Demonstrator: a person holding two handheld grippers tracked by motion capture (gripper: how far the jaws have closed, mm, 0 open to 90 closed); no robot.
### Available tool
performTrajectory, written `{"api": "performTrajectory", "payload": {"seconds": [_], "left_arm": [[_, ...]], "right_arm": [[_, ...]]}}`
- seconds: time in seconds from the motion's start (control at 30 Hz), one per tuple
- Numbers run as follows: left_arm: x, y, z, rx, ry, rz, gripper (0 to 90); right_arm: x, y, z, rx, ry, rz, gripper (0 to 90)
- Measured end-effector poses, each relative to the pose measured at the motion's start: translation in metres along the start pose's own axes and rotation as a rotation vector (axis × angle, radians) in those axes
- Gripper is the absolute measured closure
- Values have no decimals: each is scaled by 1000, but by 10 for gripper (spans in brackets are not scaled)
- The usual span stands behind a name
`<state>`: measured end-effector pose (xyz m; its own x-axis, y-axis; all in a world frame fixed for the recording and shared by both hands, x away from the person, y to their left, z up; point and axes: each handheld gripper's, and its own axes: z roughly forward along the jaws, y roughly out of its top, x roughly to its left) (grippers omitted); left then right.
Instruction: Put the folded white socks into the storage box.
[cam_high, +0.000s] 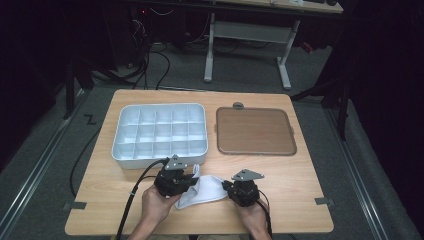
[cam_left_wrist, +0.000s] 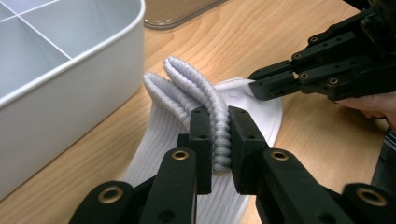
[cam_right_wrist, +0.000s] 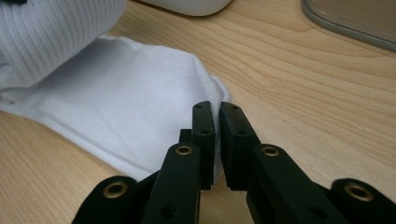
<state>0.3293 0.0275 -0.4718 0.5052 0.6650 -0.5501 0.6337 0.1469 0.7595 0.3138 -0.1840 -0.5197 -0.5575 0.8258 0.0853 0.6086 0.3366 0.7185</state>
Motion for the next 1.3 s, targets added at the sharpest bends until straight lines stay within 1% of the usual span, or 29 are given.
{"api": "performTrajectory", "payload": {"seconds": [0.1, 0.17, 0.23, 0.3, 0.43, 0.63, 0.7, 0.8, 0.87, 1.0, 1.07, 1.17, 1.3], "left_arm": [[-2, -2, 1, 10, 1, 12, 808], [-3, -2, 3, 13, -1, 13, 808], [-4, -3, 5, 18, -3, 12, 808], [-5, -4, 7, 25, -4, 14, 808], [-7, -8, 11, 42, -3, 29, 808], [-7, -11, 13, 56, 7, 42, 808], [-6, -11, 14, 59, 12, 39, 808], [-4, -13, 16, 64, 17, 30, 807], [-4, -15, 18, 71, 19, 35, 808], [-5, -19, 22, 87, 21, 45, 808], [-6, -20, 23, 93, 22, 49, 808], [-6, -22, 25, 100, 24, 53, 807], [-6, -24, 28, 109, 23, 57, 807]], "right_arm": [[4, 1, 2, -3, 7, 3, 854], [6, 1, 3, -3, 11, -7, 854], [8, 1, 4, -4, 15, 1, 854], [9, 2, 5, -3, 21, -3, 854], [14, 3, 7, -5, 30, -7, 854], [26, 7, 14, -2, 53, -24, 854], [29, 8, 14, -1, 57, -27, 854], [28, 8, 14, -10, 55, -25, 849], [27, 8, 13, -13, 52, -25, 841], [25, 7, 10, -22, 51, -28, 785], [23, 6, 7, -26, 43, -24, 766], [20, 5, 4, -26, 33, -18, 759], [16, 4, 5, -15, 30, -11, 772]]}}
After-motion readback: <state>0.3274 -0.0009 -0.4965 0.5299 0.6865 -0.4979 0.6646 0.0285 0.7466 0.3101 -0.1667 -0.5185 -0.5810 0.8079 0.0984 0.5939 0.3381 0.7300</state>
